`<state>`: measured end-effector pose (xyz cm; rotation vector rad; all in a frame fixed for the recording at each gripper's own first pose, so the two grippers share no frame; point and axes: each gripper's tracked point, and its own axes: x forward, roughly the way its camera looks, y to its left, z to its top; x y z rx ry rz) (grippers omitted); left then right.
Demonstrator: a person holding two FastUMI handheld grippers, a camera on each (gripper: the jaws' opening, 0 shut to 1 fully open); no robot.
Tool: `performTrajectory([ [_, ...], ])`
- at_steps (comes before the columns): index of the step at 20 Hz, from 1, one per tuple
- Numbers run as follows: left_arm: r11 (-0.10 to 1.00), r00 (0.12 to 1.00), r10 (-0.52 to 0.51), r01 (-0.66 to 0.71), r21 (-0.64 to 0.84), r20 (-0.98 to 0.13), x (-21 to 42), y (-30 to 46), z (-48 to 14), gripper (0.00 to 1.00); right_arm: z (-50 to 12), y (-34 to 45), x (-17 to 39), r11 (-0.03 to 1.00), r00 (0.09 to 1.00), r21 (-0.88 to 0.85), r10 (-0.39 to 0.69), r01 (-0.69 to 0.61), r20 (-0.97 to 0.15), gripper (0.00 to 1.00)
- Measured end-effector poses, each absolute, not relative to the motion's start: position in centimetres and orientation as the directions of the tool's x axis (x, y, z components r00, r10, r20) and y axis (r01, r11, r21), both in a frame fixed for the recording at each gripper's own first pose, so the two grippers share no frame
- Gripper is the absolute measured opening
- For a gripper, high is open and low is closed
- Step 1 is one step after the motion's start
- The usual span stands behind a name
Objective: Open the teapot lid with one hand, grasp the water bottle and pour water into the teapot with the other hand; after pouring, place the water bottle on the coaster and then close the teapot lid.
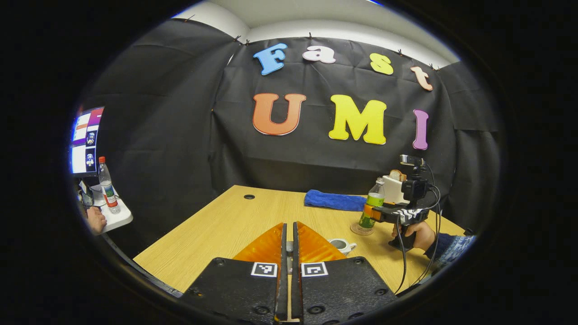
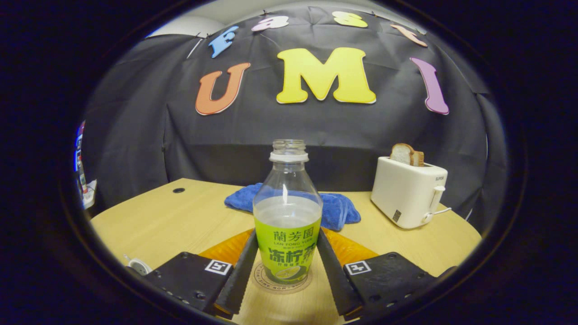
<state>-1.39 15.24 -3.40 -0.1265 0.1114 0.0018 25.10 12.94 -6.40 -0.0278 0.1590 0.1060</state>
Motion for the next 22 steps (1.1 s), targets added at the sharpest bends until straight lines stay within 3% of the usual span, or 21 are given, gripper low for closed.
performTrajectory([
  [4,0.993,0.993,-0.003,-0.011,-0.115,-0.117,-1.2,14.6,-3.5,0.05,-5.5,13.4,24.2,0.991,0.982,-0.020,0.128,-0.132,-0.139,0.78],
  [8,0.996,0.995,-0.005,-0.005,-0.093,-0.103,-1.2,13.5,-3.0,0.05,-4.5,13.7,22.1,0.984,0.977,-0.049,0.164,-0.172,-0.136,0.92],
  [14,0.995,0.998,-0.019,0.013,-0.102,-0.057,-0.4,12.0,-2.1,0.05,-1.9,11.6,17.0,0.978,0.984,-0.113,0.169,-0.175,-0.063,0.97],
  [17,0.995,1.000,-0.006,0.004,-0.099,-0.023,1.1,11.7,-1.9,0.05,-0.9,10.5,14.1,0.978,0.984,-0.112,0.172,-0.176,-0.044,0.92],
  [19,0.994,0.999,-0.031,0.028,-0.102,-0.024,2.2,10.5,-2.6,0.05,-0.2,8.9,12.1,0.981,0.988,-0.119,0.151,-0.152,-0.023,0.97],
  [22,0.988,0.998,-0.055,0.052,-0.148,-0.019,4.4,9.4,-3.2,0.05,-0.2,5.4,9.5,0.987,0.996,-0.131,0.092,-0.092,-0.006,0.94],
])
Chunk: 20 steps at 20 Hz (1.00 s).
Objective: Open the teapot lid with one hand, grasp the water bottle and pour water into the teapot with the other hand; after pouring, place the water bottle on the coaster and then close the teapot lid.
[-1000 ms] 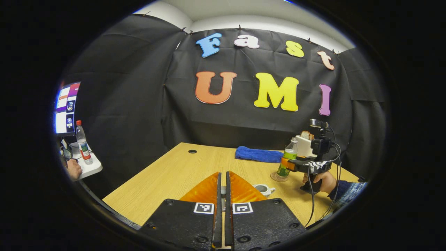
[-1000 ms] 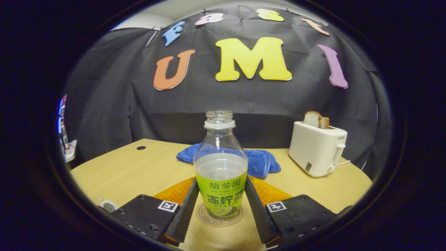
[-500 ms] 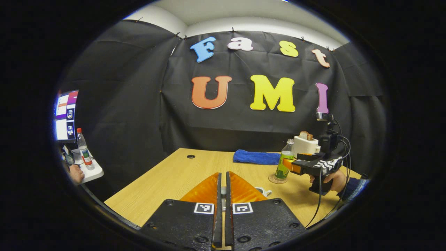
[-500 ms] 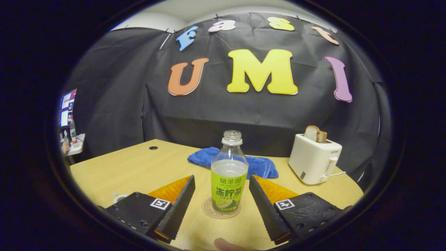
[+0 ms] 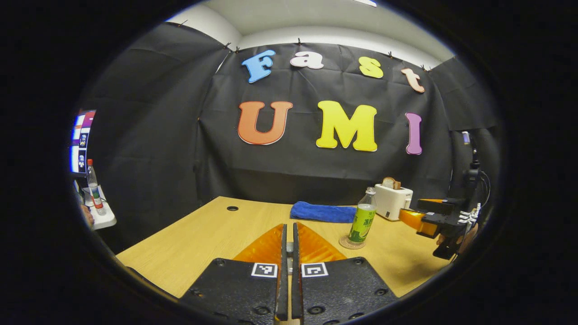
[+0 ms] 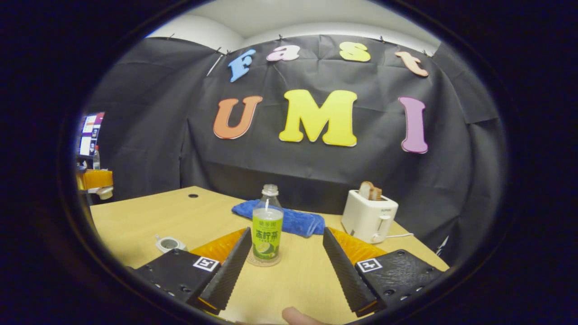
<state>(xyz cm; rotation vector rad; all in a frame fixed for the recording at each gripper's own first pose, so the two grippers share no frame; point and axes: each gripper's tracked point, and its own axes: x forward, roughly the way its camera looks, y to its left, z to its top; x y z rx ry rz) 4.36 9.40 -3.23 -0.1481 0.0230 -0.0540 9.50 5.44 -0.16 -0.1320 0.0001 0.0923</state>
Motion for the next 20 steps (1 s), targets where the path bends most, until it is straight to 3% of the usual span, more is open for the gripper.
performTrajectory([
  [8,0.968,0.978,-0.209,0.205,-0.146,-0.015,9.1,2.5,-6.3,0.05,-0.8,0.0,5.3,0.993,0.993,-0.052,0.112,-0.110,0.034,0.97],
  [12,0.982,0.982,-0.174,0.168,-0.088,-0.067,11.4,1.4,-9.3,0.05,-0.9,-1.4,4.5,0.994,0.992,-0.019,0.111,-0.110,0.054,0.94],
  [20,0.986,0.984,-0.108,0.088,-0.140,-0.142,13.4,2.5,-13.1,0.05,-0.7,-1.9,4.5,0.994,0.992,-0.010,0.106,-0.106,0.067,0.94],
])
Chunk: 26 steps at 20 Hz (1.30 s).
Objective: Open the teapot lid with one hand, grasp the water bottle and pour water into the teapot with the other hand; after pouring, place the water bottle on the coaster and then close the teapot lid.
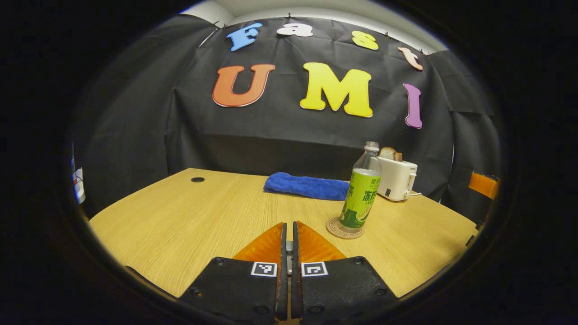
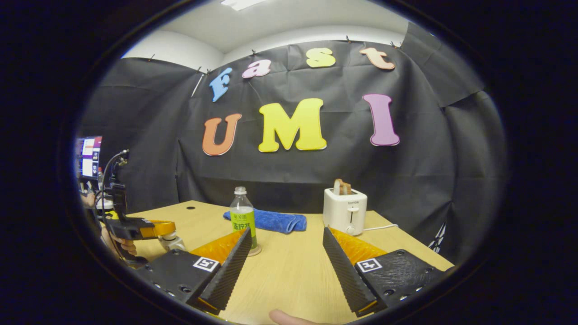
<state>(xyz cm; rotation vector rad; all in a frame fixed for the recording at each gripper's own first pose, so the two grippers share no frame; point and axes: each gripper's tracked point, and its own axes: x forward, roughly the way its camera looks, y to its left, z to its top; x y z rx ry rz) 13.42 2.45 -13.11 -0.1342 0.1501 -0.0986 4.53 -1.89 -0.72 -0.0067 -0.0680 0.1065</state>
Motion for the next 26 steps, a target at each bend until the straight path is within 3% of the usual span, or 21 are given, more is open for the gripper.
performTrajectory([
  [8,0.992,0.985,-0.081,0.064,-0.109,-0.155,13.3,1.9,-14.0,0.08,-1.1,-1.7,4.6,0.995,0.994,-0.014,0.097,-0.097,0.057,0.94],
  [11,0.995,0.983,-0.070,0.057,-0.078,-0.172,12.9,1.4,-13.7,0.37,-1.4,-1.6,4.9,0.995,0.994,-0.010,0.098,-0.098,0.041,0.94],
  [17,0.998,0.987,-0.045,0.039,-0.041,-0.153,11.3,1.0,-10.5,0.61,-0.3,-2.1,4.0,0.997,0.995,-0.025,0.074,-0.072,0.066,0.94],
  [21,0.998,0.991,-0.057,0.054,-0.032,-0.119,8.9,-0.4,-6.8,0.70,0.9,-1.3,1.9,0.995,0.994,0.009,0.095,-0.096,0.058,0.94],
  [23,0.998,0.992,-0.050,0.046,-0.038,-0.119,7.3,-0.7,-5.4,0.95,1.8,-1.3,0.9,0.997,0.994,-0.002,0.081,-0.081,0.067,0.94],
  [26,0.998,0.995,-0.047,0.042,-0.050,-0.089,4.4,-1.1,-2.9,0.96,3.0,-1.2,-1.0,0.998,0.995,-0.027,0.054,-0.052,0.087,0.92],
])
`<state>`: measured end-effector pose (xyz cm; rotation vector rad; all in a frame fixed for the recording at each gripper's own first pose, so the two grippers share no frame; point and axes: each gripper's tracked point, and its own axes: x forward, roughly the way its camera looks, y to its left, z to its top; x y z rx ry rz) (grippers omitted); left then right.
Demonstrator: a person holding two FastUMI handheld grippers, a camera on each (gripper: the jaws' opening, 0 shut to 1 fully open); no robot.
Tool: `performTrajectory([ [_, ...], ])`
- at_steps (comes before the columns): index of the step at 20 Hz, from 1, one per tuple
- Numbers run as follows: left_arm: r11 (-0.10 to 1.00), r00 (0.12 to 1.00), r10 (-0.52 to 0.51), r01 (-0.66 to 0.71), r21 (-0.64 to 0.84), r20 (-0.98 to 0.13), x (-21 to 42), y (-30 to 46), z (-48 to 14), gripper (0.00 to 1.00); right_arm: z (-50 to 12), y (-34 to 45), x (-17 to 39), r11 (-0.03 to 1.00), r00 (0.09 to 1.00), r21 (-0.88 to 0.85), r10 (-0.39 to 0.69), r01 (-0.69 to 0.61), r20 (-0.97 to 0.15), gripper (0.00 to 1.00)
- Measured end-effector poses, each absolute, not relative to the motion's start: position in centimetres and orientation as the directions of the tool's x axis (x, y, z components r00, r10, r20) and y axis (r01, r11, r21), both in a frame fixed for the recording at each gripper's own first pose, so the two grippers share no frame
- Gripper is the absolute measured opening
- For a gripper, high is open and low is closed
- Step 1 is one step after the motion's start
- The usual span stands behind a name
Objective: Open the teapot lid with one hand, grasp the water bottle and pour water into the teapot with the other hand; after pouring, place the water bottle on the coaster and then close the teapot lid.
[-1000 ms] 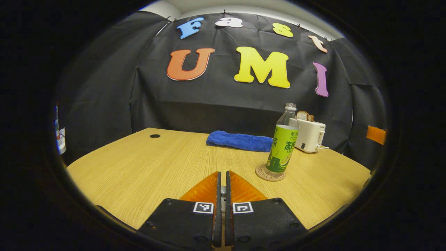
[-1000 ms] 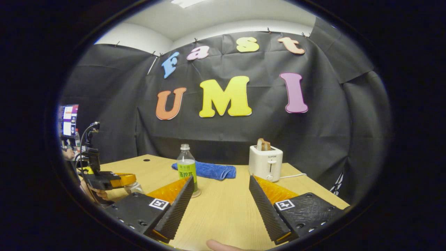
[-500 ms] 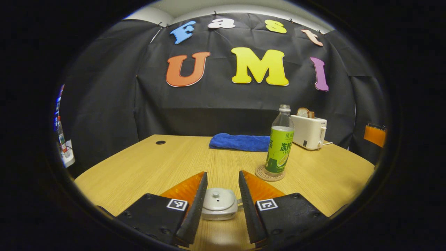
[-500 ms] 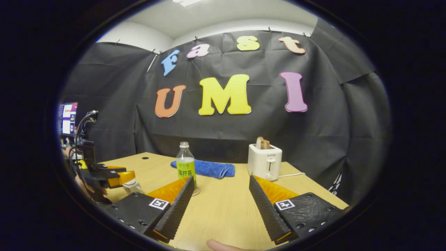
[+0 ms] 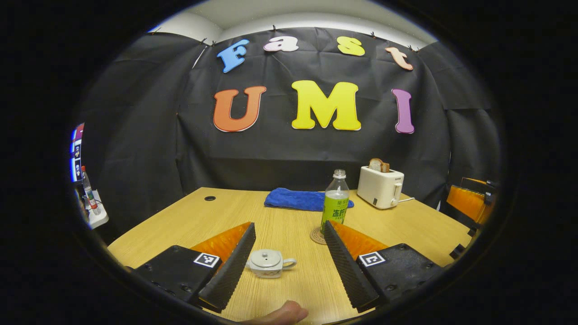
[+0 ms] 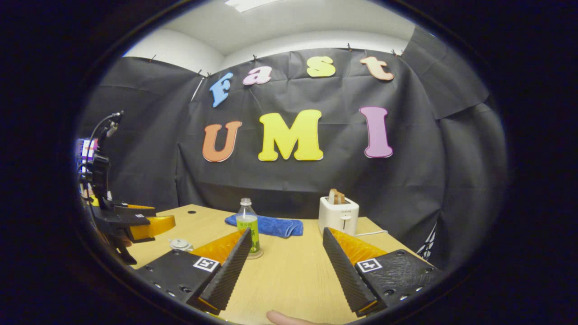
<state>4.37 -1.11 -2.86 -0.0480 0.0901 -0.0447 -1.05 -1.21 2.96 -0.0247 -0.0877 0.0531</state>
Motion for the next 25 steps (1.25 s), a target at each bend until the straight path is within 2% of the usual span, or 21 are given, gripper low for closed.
performTrajectory([
  [2,0.999,0.998,-0.023,0.021,-0.034,-0.057,2.3,-0.5,-0.9,0.97,2.9,-1.3,-2.2,1.000,0.998,-0.026,0.017,-0.016,0.061,0.97],
  [4,0.999,0.999,-0.015,0.014,-0.050,-0.028,0.3,-0.4,0.5,0.97,2.6,-0.7,-3.6,1.000,0.999,-0.022,0.004,-0.003,0.033,0.94],
  [6,0.997,1.000,-0.030,0.029,-0.072,-0.007,-1.4,-0.5,1.4,0.97,2.3,-0.1,-4.3,1.000,1.000,-0.030,0.002,-0.001,0.016,0.97],
  [7,0.997,0.999,-0.035,0.035,-0.074,0.002,-2.0,-0.6,1.8,0.97,2.1,0.1,-4.6,0.999,1.000,-0.037,0.003,-0.002,0.013,0.94],
  [10,0.999,0.999,-0.038,0.038,-0.030,0.014,-2.7,-0.6,2.2,0.97,0.8,1.2,-5.0,0.999,1.000,-0.045,0.028,-0.028,-0.011,0.94],
  [14,0.998,0.998,-0.058,0.058,-0.021,-0.036,-2.3,-1.7,0.5,0.96,-0.1,1.9,-5.1,0.997,0.999,-0.063,0.050,-0.051,-0.021,0.95],
  [21,1.000,0.998,-0.020,0.020,-0.006,-0.065,-1.2,-1.3,-0.8,0.97,-0.2,1.8,-4.8,0.995,0.999,-0.086,0.049,-0.050,-0.008,0.97],
  [25,0.999,0.997,0.010,-0.005,0.052,-0.081,-1.0,-1.1,-1.5,0.97,-0.6,1.8,-4.6,0.995,0.999,-0.088,0.047,-0.048,-0.017,0.97],
])
